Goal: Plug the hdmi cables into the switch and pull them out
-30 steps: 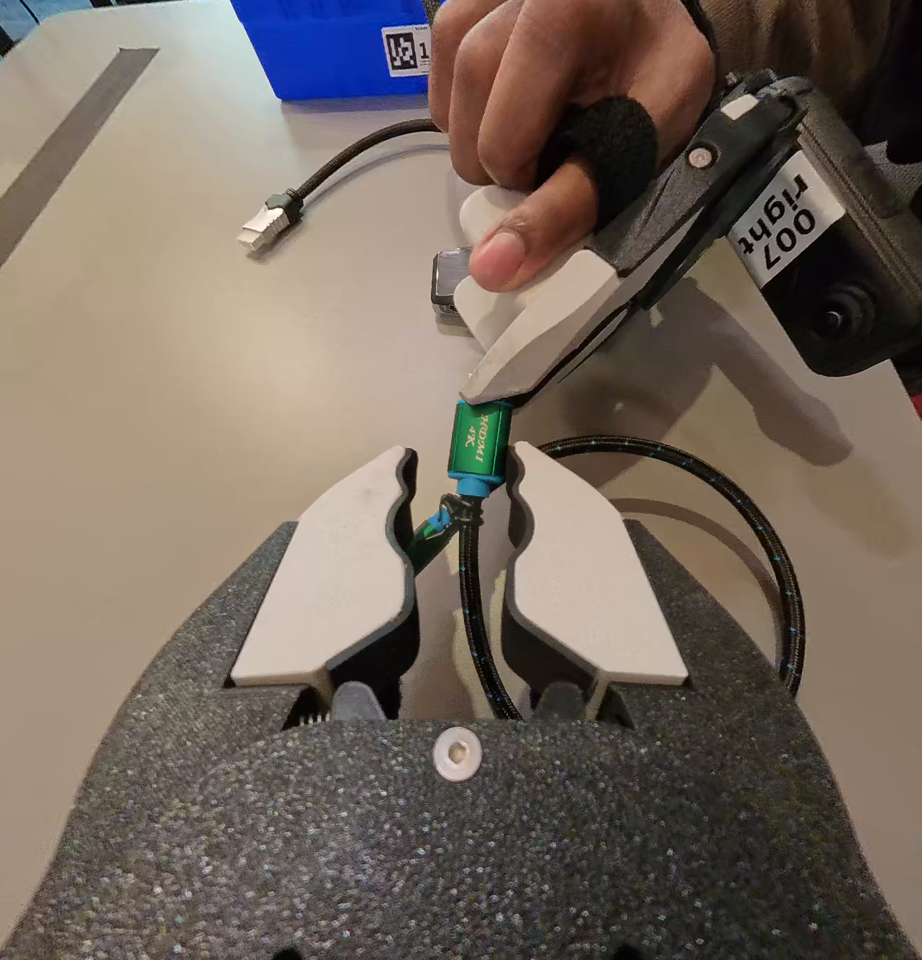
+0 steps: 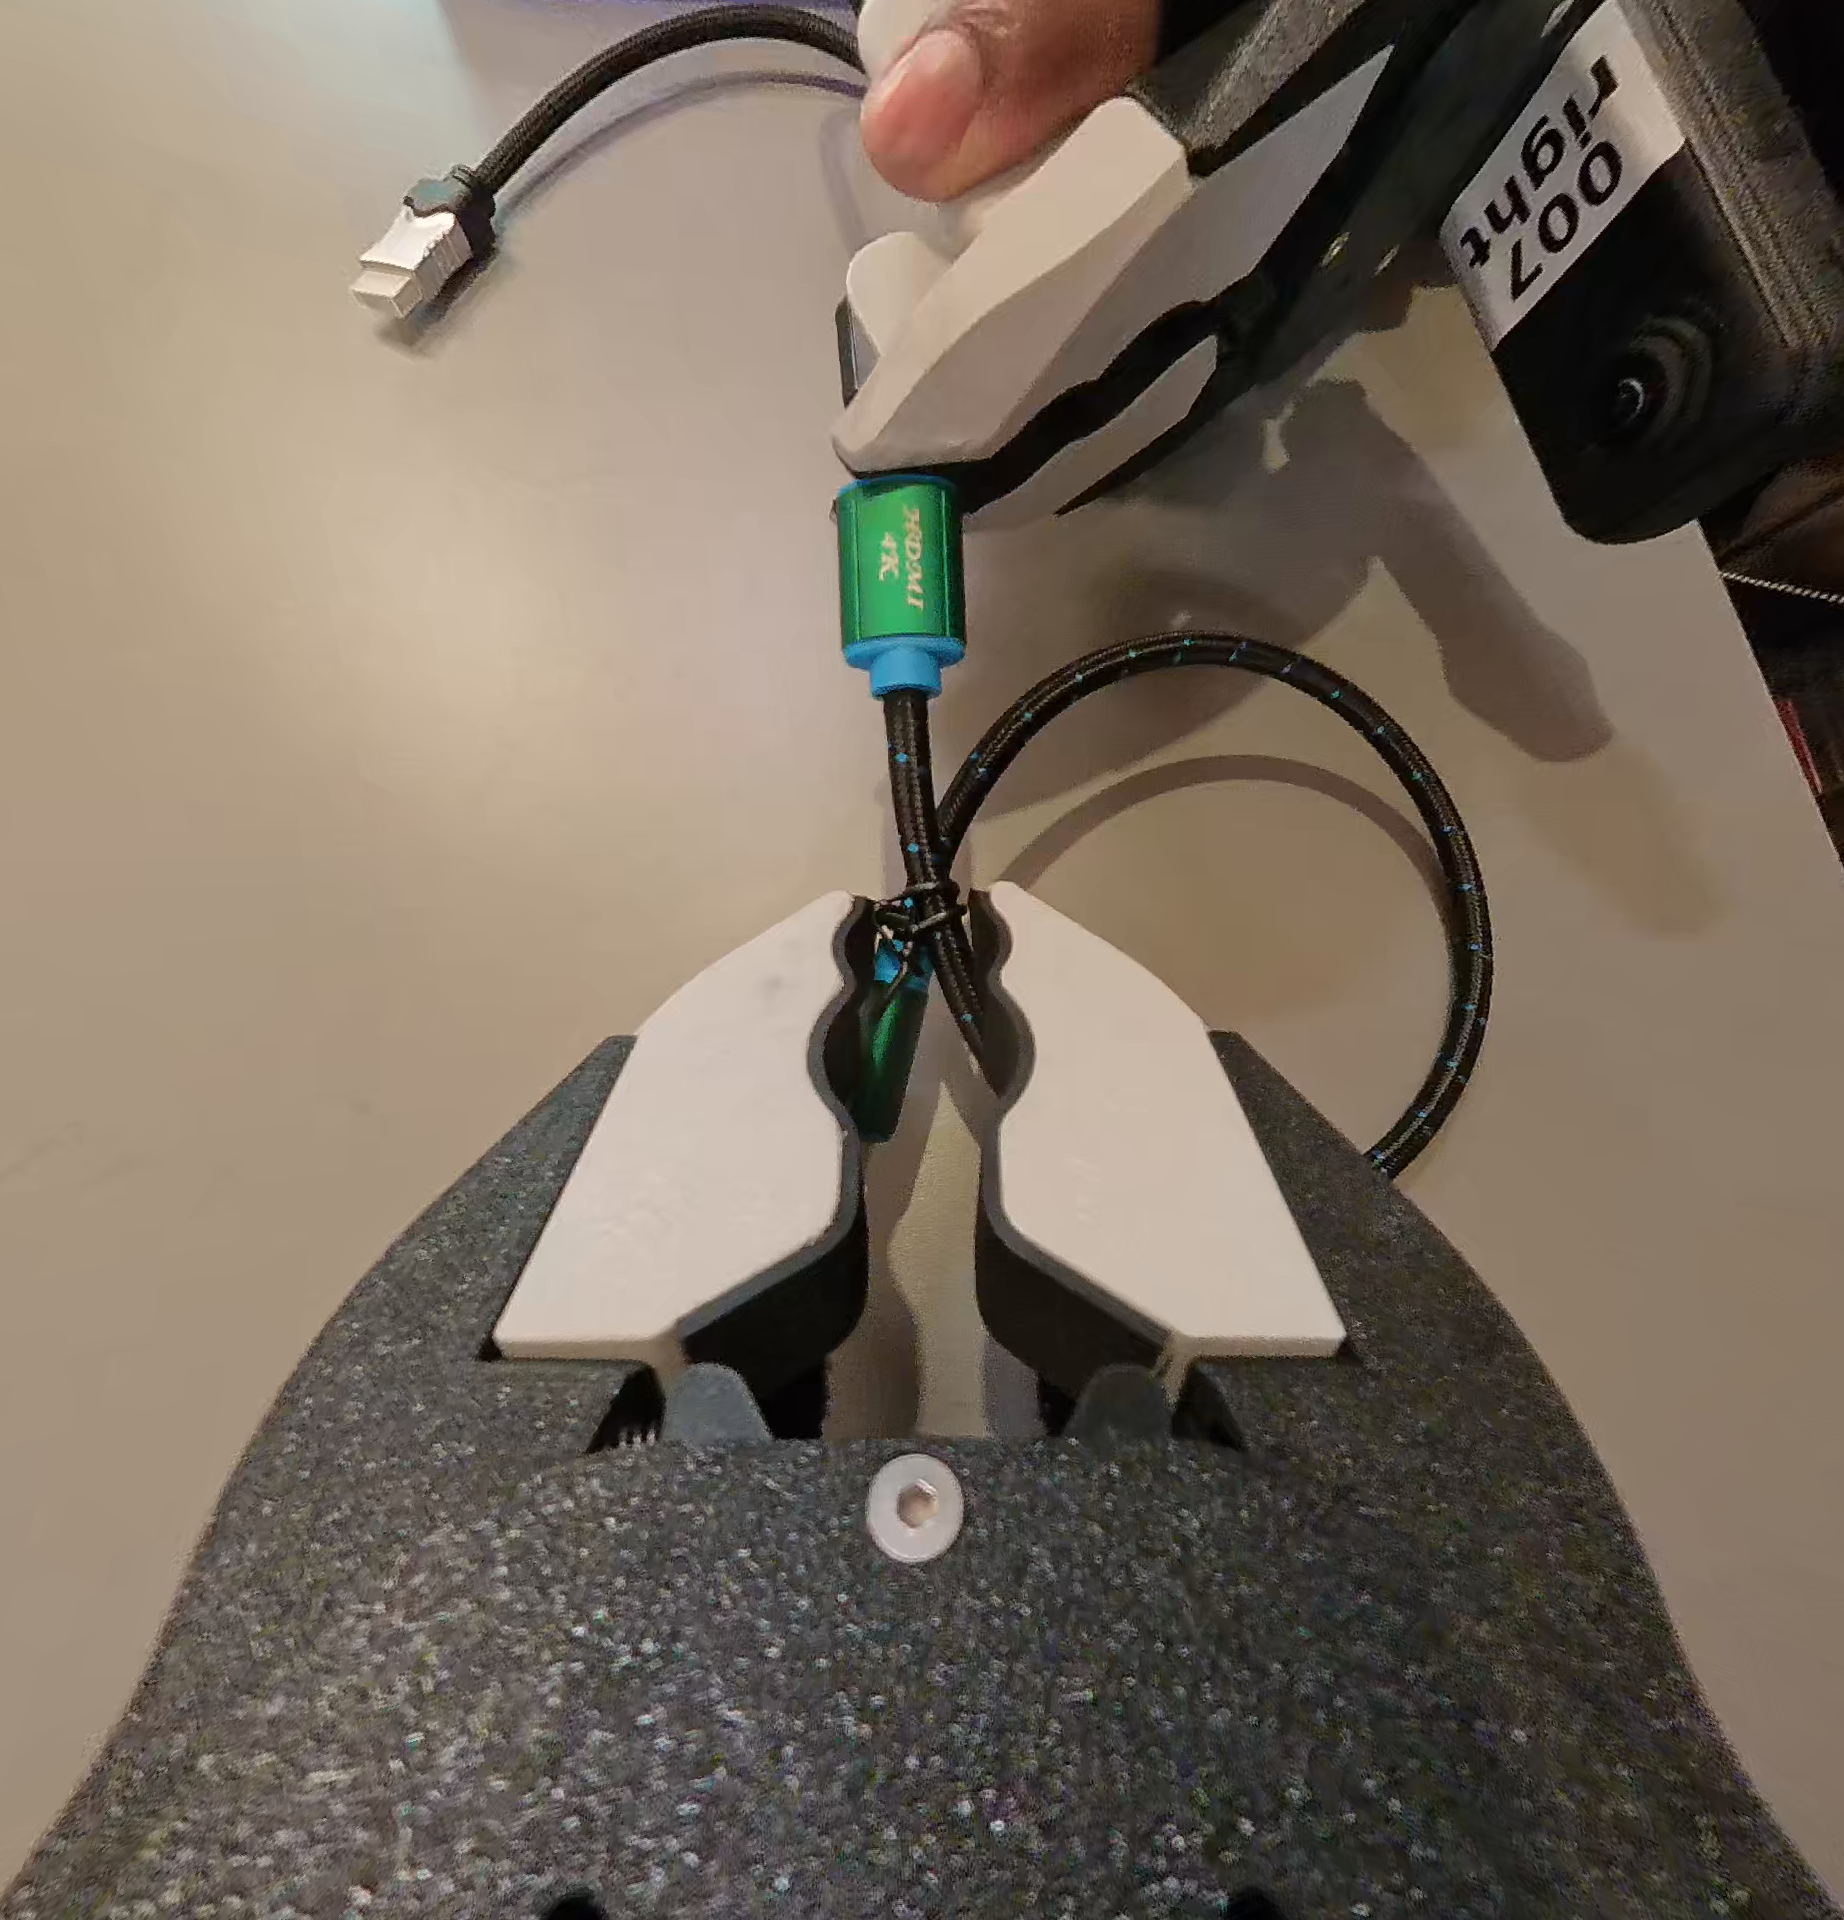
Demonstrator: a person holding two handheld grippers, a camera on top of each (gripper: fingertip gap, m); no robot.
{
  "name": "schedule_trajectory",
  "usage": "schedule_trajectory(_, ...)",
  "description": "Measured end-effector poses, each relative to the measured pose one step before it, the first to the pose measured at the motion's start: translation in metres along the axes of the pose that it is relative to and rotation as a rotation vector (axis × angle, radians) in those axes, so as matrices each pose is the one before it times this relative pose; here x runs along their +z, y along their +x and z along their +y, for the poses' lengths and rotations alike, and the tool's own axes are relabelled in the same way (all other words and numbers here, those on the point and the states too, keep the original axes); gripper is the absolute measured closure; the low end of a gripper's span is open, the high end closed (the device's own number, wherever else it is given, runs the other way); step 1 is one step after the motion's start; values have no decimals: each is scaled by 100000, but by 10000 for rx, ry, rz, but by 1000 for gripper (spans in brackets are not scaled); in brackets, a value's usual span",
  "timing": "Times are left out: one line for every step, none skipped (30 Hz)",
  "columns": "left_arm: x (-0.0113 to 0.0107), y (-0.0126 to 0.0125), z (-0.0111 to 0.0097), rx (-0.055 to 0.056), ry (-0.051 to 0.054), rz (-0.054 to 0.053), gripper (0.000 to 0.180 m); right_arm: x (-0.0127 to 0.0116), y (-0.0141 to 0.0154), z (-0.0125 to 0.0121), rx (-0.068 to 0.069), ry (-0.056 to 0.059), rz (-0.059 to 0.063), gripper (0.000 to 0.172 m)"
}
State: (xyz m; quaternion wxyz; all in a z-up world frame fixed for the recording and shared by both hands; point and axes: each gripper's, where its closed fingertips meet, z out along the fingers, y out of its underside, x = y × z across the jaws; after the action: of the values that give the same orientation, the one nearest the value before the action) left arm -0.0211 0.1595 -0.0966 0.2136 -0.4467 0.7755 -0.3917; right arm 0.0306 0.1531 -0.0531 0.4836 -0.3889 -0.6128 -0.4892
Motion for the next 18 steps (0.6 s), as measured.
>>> schedule_trajectory(-3, 70, 63, 42, -46, 33, 162, -35, -31, -94, -58, 12, -5, 163)
schedule_trajectory(1, 64, 82, 58, -74, 15, 161, 6, -68, -94, -50, 13, -7, 163)
schedule_trajectory(-50, 14, 32, 56, -58, -13, 160, 18, -45, -63, -18, 9, -7, 163)
schedule_trajectory(-101, -87, -24, 41, -34, -81, 155, 0, 73, -55, 8, 19, 47, 163)
schedule_trajectory(-156, -118, -147, 11, 20, -85, 150, 2, 86, -20, 22, 17, 32, 163)
schedule_trajectory(-236, -54, -325, -23, 121, -40, 148, 10, 45, -29, 20, 8, 10, 163)
schedule_trajectory(-263, -1, -473, -37, 205, -18, 148, 13, 13, -18, -13, -2, 14, 163)
schedule_trajectory(-238, -35, -527, -53, 228, -39, 148, 16, 12, -30, -28, -2, 11, 163)
schedule_trajectory(-134, 20, -470, -72, 182, -6, 148, 18, 0, -39, -16, -3, 6, 163)
schedule_trajectory(1, 100, -426, -89, 149, 47, 148, 12, 44, -44, -10, 3, 28, 163)
schedule_trajectory(142, 114, -329, -99, 96, 46, 149, 11, 50, -44, -6, 3, 35, 163)
schedule_trajectory(253, 45, -185, -120, -2, 9, 149, 27, 53, -62, 0, 6, 30, 163)
schedule_trajectory(334, 47, -21, -120, -106, 26, 149, 17, 67, -58, 4, 9, 45, 163)
schedule_trajectory(348, 12, 69, -122, -149, 6, 150, 25, 44, -52, 2, 5, 26, 163)
schedule_trajectory(322, 5, 159, -119, -178, 23, 151, 15, 45, -57, -7, 4, 37, 163)
schedule_trajectory(287, 34, 135, -94, -125, 40, 153, 6, 49, -56, -15, 9, 37, 163)
schedule_trajectory(212, 46, 78, -77, -54, 58, 158, 10, -1, -65, -3, 13, 12, 163)
schedule_trajectory(129, 136, -62, -65, 57, 126, 166, 32, -80, -23, 0, -8, -29, 163)
